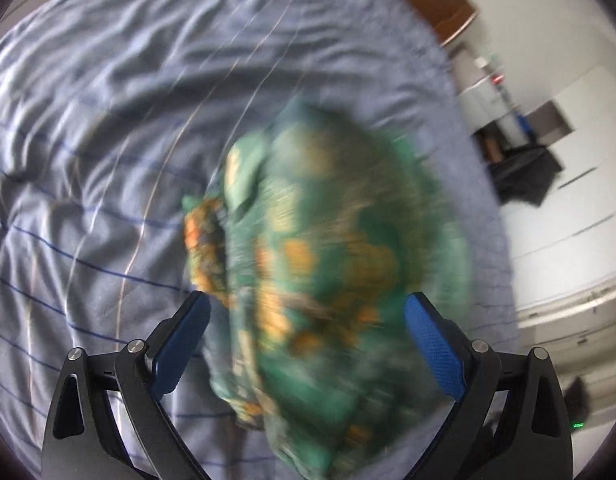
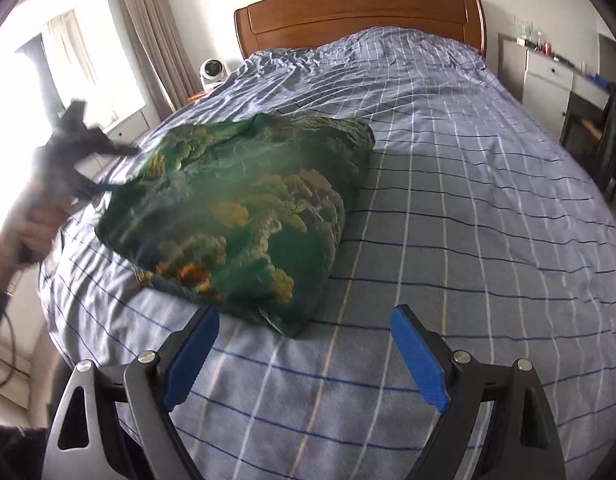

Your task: Fold large clothes

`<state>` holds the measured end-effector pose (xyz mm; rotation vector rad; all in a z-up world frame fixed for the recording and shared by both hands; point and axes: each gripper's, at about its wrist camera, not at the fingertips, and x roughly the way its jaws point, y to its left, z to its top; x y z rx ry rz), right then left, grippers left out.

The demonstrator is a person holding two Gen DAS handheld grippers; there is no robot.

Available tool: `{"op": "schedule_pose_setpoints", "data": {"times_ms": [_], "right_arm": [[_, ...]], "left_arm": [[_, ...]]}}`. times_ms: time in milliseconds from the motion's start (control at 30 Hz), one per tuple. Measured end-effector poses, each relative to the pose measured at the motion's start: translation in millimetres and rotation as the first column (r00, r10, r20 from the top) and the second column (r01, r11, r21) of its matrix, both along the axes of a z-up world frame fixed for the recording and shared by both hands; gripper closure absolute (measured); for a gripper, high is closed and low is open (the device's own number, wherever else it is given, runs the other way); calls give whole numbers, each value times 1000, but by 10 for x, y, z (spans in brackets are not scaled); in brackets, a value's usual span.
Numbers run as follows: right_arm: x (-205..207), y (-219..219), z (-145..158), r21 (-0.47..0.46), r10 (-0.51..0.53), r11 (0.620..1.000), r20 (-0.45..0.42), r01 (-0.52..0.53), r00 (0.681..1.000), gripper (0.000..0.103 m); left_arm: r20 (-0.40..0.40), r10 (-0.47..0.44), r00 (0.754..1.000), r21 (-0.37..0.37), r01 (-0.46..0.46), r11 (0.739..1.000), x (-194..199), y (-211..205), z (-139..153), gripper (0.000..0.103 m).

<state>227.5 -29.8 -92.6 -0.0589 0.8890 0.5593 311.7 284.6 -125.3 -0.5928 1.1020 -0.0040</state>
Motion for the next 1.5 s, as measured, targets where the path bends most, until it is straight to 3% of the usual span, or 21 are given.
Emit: {"op": "schedule_pose_setpoints", "data": {"times_ms": [67,133,200,300,400,500,600,667,733,767,867,900,967,1067,1200,1300,1400,1500], "right_arm": [[108,13,14,28,6,1000,-14,-5,1000,13],[266,12,11,62,6,998,-34,-4,999,13],[489,5,-27,114,12,993,-65,-5,998,13],[905,27,-207,226,51,974,-139,-19,989,13],[1318,139,-541,331,124,943,-263,-31,957,13],[1648,325,-980,400,194,916,-398,-21,897,11],[1812,425,-1271,476,236,879,-464,15,854,8],[1888,519,-1304,469,235,883,-477,19,847,9],[1897,667,-1209,398,227,917,-439,-38,869,10],[1870,739,-1146,354,229,932,-410,-78,883,12],[1599,988,-840,152,254,963,-229,-223,940,25],[1496,1048,-757,103,261,964,-171,-247,950,27],[1290,1157,-612,19,277,961,-66,-276,959,33],[993,1253,-379,-55,310,950,76,-307,948,35],[950,1175,-10,-44,301,954,200,-298,932,35],[1221,1053,214,-10,283,958,219,-288,934,35],[1625,1022,197,45,253,963,181,-265,950,35],[2049,949,-122,126,213,967,58,-219,975,34]], "left_arm": [[-61,4,998,12,-4,1000,21,31,-274,2],[-72,25,997,-36,-27,999,-23,84,-445,0],[-67,31,997,-84,-36,996,-63,106,-548,0],[-65,7,998,-75,-12,997,-38,52,-613,0],[-69,-13,998,-86,7,996,0,25,-664,0],[-71,-32,997,-92,25,995,37,14,-690,0],[-75,-42,996,-109,34,994,113,29,-731,0],[-78,-48,996,-135,37,990,150,14,-769,0],[-81,-52,995,-152,39,988,170,-36,-776,3],[-75,-56,996,-150,44,988,176,-46,-763,14],[-24,-71,997,-47,70,996,82,-249,-548,38],[-10,-79,997,7,79,997,37,-334,-447,41],[24,-95,995,91,93,992,-64,-484,-249,50],[79,-116,990,154,103,983,-157,-688,18,51],[190,-109,976,157,80,984,-91,-754,394,51],[231,-111,967,166,74,983,216,-805,536,51],[234,-113,966,197,66,978,489,-822,509,51],[181,-97,979,211,58,976,767,-796,212,39]]}}
